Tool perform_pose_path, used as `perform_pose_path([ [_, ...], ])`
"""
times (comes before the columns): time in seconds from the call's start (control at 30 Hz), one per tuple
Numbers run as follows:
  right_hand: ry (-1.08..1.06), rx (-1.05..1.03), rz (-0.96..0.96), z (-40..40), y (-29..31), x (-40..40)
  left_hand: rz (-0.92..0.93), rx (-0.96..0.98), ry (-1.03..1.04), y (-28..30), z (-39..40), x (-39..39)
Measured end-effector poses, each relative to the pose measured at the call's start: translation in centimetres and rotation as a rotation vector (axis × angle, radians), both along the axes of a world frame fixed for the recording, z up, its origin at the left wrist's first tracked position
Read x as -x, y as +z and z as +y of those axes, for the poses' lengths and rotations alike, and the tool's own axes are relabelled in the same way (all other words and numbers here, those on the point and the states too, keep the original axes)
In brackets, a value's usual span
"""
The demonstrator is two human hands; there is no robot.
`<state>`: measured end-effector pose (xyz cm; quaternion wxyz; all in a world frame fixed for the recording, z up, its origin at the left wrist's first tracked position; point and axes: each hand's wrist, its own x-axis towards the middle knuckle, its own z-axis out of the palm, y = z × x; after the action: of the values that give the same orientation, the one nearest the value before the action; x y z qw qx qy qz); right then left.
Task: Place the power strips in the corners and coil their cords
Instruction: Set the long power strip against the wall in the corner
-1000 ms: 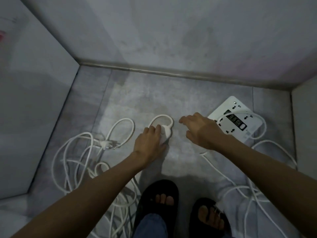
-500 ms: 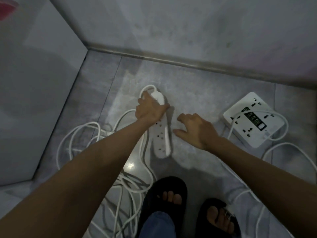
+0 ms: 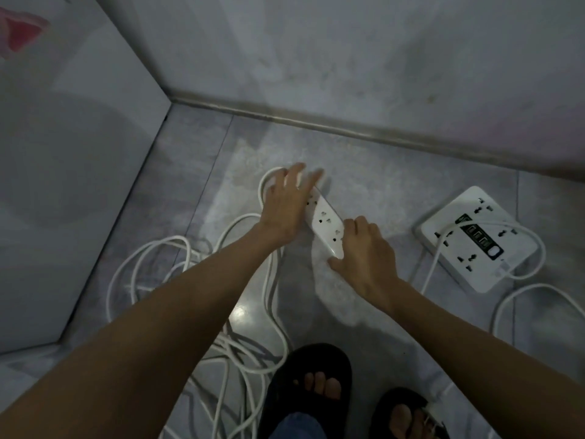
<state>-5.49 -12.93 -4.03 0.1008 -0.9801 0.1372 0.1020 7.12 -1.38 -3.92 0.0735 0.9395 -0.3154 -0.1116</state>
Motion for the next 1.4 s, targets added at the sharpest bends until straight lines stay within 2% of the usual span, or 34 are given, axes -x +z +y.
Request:
perform_pose_path([
  [0.07, -0.010, -0.005, -0.031, -0.6, 0.3, -0.3, 0.067, -0.243, -0.226, 0.4, -0.5, -1.4],
  [0.13, 0.154, 0.081, -0.208, -0.5, 1.4, -5.0, -0.058, -0.276, -0.134, 1.5, 1.6, -5.5],
  [0.33, 0.264, 0.240, -0.233, -3.7, 4.7, -8.1, -0.270, -0.159, -0.078, 2.4, 2.3, -7.6],
  [0.43, 0.296, 0.204, -0.318, -2.6, 5.8, -12.8, -0.378, -0.054, -0.014, 4.1, 4.6, -11.5],
  [0.5, 0.309, 0.183, -0.343, -1.1, 5.9, -16.5, -0.402, -0.049, 0.053, 5.1, 6.2, -14.2],
  [0.6, 0.364, 0.172, -0.366, 1.3, 5.0, -21.6, -0.336, -0.088, 0.170, 5.5, 8.9, -17.4],
  [0.83, 0.426, 0.189, -0.323, 4.3, 1.3, -27.3, -0.152, 0.231, 0.401, 0.5, 12.1, -20.7],
  [1.0, 0.383, 0.196, -0.264, 4.8, -0.3, -28.2, -0.008, 0.143, 0.338, -2.4, 11.8, -20.0],
  [1.23, 0.311, 0.177, -0.222, 5.1, -1.7, -28.0, 0.095, 0.181, 0.260, -3.2, 11.7, -20.1],
  [1.4, 0.279, 0.217, -0.221, 4.7, -1.6, -27.2, 0.210, 0.128, 0.248, -2.7, 10.7, -20.7],
])
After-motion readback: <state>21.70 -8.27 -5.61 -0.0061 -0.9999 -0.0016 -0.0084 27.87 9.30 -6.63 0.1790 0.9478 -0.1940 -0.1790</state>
